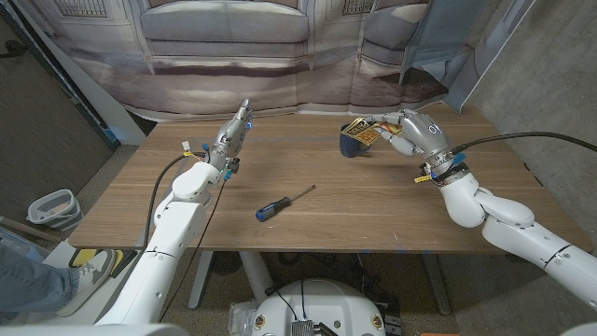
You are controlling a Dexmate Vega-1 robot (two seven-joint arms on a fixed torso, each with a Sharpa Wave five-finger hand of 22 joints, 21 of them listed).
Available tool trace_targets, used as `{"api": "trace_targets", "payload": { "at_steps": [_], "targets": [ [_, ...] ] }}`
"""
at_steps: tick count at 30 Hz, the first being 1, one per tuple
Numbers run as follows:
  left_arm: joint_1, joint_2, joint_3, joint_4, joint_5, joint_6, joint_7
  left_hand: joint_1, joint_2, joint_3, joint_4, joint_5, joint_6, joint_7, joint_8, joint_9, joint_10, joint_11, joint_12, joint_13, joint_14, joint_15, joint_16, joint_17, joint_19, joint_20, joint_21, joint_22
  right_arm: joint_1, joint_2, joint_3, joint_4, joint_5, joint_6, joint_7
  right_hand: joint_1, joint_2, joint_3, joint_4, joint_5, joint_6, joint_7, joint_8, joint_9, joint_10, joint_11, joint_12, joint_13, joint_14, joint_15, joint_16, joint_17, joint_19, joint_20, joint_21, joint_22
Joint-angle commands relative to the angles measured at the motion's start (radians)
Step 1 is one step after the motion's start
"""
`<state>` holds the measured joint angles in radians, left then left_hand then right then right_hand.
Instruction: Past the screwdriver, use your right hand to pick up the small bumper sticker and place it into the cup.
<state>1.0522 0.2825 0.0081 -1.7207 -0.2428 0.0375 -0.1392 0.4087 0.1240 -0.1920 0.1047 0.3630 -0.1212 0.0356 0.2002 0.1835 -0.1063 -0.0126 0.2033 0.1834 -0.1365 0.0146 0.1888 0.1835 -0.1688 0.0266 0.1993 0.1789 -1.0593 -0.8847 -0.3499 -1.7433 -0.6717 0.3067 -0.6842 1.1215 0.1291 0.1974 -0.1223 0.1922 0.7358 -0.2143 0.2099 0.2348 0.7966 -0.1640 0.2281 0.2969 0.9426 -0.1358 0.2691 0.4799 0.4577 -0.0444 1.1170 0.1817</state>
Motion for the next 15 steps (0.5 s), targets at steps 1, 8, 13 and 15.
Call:
{"api": "trace_targets", "payload": {
  "at_steps": [1, 8, 13, 15],
  "targets": [
    [-0.004, 0.0, -0.002, 0.002, 0.002, 0.008, -0.003, 0.012, -0.004, -0.007, 0.001, -0.003, -0.005, 0.0, -0.004, 0.004, -0.008, -0.002, -0.001, 0.006, -0.01, 0.003, -0.001, 0.002, -0.01, 0.005, 0.0, 0.004, 0.076, 0.022, -0.048, 0.05, -0.004, 0.023, 0.007, -0.008, 0.002, 0.012, 0.0, -0.003, 0.003, 0.0, 0.001, 0.003, -0.001, 0.0, 0.0, 0.004, -0.006, -0.099, -0.003, 0.004, -0.008, -0.149, -0.004, 0.001],
    [-0.006, 0.0, -0.002, 0.005, 0.004, 0.008, -0.003, 0.012, -0.003, -0.008, 0.001, -0.003, -0.004, -0.001, -0.004, 0.004, -0.006, -0.002, -0.001, 0.006, -0.011, 0.002, -0.001, 0.002, -0.01, 0.005, 0.0, 0.004, 0.104, 0.023, -0.062, 0.07, 0.014, 0.041, 0.025, -0.009, 0.002, 0.013, 0.0, -0.003, 0.003, 0.0, 0.001, 0.003, -0.003, 0.006, 0.0, 0.003, -0.01, -0.099, -0.005, 0.004, -0.011, -0.149, -0.006, 0.0],
    [-0.011, 0.001, -0.001, 0.008, 0.006, 0.007, -0.006, 0.013, -0.003, -0.009, 0.001, -0.003, -0.004, 0.0, -0.004, 0.004, -0.007, -0.003, -0.001, 0.006, -0.011, 0.002, -0.001, 0.002, -0.01, 0.005, 0.0, 0.004, 0.118, 0.023, -0.066, 0.075, 0.028, 0.041, 0.049, -0.009, 0.002, 0.013, 0.0, -0.003, 0.003, 0.0, 0.001, 0.003, -0.003, 0.007, 0.0, 0.003, -0.012, -0.099, -0.006, 0.004, -0.013, -0.149, -0.007, 0.0],
    [-0.013, 0.001, 0.0, 0.01, 0.005, 0.007, -0.007, 0.013, -0.003, -0.009, 0.001, -0.003, -0.004, 0.0, -0.003, 0.004, -0.006, -0.003, -0.001, 0.006, -0.011, 0.002, -0.001, 0.002, -0.011, 0.005, 0.0, 0.004, 0.124, 0.024, -0.068, 0.077, 0.031, 0.041, 0.056, -0.01, 0.001, 0.013, 0.0, -0.003, 0.002, 0.001, 0.001, 0.003, -0.003, 0.007, 0.0, 0.003, -0.012, -0.099, -0.007, 0.004, -0.013, -0.149, -0.007, 0.0]
  ]
}}
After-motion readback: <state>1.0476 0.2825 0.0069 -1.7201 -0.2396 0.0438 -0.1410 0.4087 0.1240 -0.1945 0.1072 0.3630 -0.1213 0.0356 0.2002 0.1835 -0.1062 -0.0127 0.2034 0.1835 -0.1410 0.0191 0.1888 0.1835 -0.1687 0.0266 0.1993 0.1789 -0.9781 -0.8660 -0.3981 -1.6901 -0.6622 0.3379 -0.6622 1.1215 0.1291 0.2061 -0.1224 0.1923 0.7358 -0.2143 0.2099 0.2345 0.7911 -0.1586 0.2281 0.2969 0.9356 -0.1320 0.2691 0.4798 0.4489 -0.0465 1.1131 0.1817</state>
